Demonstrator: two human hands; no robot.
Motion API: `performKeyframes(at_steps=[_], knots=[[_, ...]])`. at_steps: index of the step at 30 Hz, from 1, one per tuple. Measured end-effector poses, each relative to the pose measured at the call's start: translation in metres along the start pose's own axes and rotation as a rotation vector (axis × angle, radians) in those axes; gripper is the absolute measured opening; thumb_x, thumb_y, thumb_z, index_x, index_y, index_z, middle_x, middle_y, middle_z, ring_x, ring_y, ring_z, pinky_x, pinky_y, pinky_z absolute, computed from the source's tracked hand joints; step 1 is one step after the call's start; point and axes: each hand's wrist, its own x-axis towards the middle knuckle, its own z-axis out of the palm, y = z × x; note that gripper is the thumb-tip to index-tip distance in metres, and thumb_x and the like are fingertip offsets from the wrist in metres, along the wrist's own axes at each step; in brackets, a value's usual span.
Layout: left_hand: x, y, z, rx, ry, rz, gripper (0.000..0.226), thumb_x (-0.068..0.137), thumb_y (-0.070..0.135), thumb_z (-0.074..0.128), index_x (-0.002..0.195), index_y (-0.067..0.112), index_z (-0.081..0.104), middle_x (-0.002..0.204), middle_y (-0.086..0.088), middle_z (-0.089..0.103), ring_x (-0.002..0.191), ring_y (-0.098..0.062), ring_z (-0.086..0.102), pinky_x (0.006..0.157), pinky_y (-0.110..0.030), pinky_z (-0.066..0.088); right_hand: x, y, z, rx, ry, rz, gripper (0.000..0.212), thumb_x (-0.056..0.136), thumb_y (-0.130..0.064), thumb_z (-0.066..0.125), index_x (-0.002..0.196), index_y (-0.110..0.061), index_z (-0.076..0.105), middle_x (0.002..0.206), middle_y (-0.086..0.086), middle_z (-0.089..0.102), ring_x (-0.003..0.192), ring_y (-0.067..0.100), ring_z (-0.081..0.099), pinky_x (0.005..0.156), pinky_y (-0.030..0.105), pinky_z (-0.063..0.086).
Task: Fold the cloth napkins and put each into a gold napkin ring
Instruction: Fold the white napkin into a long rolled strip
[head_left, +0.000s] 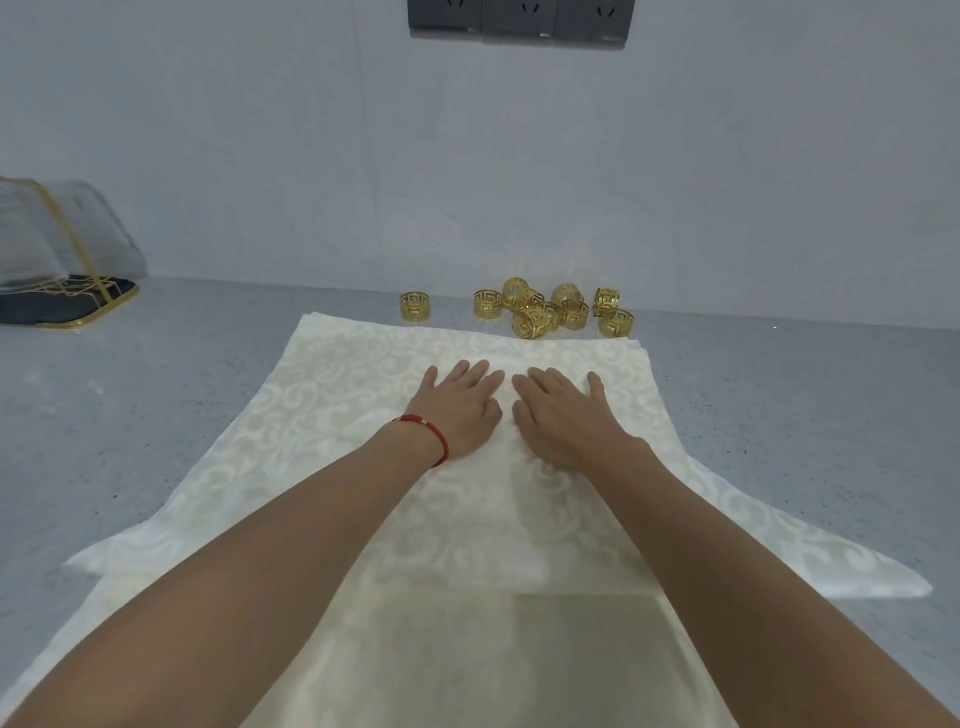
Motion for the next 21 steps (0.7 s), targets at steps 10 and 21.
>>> performKeyframes(at_steps=[10, 21], knots=[[-0.005, 0.003, 0.007, -0.009, 0.073, -0.008, 0.053, 0.104, 0.032, 0.02, 0.157, 0.023, 0.019, 0.166, 0.0, 0.013, 0.152, -0.019, 0.007, 0.121, -0.057, 0.004, 0.064, 0.0, -0.008, -0.036, 0.132, 0.128, 0.028, 0.107, -0.025, 0.041, 0.125, -0.013, 0.059, 0.133, 0.009, 0.056, 0.124, 0.029, 0.048, 0.098, 0.045, 0.038], [0.004, 0.0, -0.011, -0.028, -0.045, -0.023, 0.05, 0.102, 0.033, 0.023, 0.152, 0.027, 0.031, 0.159, 0.0, 0.029, 0.146, -0.018, 0.024, 0.121, -0.055, 0.003, 0.099, -0.008, -0.008, 0.523, 0.119, 0.445, 0.015, 0.09, -0.017, 0.064, 0.091, -0.03, 0.07, 0.112, -0.008, 0.068, 0.121, 0.023, 0.052, 0.096, 0.044, 0.028]])
